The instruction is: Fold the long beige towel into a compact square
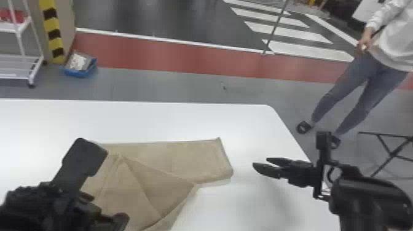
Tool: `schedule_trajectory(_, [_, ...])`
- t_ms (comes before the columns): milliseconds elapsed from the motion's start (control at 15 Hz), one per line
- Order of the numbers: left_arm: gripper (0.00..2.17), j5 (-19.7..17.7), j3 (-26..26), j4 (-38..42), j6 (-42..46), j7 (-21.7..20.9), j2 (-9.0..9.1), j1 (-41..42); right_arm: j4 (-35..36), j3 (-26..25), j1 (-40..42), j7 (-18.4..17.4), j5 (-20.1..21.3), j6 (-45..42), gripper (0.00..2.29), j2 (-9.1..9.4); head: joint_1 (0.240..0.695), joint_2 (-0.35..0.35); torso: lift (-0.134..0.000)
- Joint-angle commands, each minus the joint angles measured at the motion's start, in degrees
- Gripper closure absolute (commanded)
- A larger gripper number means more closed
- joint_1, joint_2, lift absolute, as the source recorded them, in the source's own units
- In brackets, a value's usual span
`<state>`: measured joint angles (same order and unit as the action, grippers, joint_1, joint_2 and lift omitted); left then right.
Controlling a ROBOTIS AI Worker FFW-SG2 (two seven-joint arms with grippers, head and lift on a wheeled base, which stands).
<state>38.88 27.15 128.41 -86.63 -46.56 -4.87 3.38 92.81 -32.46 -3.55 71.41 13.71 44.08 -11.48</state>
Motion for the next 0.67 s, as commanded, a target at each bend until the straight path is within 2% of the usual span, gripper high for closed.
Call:
schedule_trajectory(0, [0.25,-0.7,-3.3,-1.8,0.0,0.1,0.03,0.2,0.0,0.3,-0.1,0.0,0.0,0.0,0.04,-0.04,0.695,-0.350,-0.124])
schedule_trajectory(200, [0.27,-1.2,-4.7,-3.5,-0.2,-0.1,-0.05,0.3,0.0,1.0,-0.5,0.0,0.5,0.0,0.04,0.14,0.695,-0.350,-0.124])
schedule_trajectory(333, [0.42,-1.3,-5.3,-4.0,-0.7,-0.9,-0.05,0.5,0.0,1.1,-0.6,0.0,0.7,0.0,0.04,0.14,0.695,-0.350,-0.124])
schedule_trajectory(400, [0.42,-1.3,-5.4,-3.8,-1.0,-1.2,0.03,0.8,0.0,1.0,-0.7,-0.1,0.8,0.0,0.04,0.05,0.695,-0.350,-0.124])
schedule_trajectory(533, [0.86,-1.3,-5.4,-3.5,-1.4,-2.0,0.03,1.0,0.0,0.9,-0.7,-0.1,0.7,0.0,0.04,0.05,0.695,-0.350,-0.124])
schedule_trajectory(600, [1.30,-1.4,-5.4,-3.3,-1.8,-2.1,0.03,1.0,-0.1,0.9,-0.7,-0.1,0.7,0.0,0.04,0.14,0.695,-0.350,-0.124])
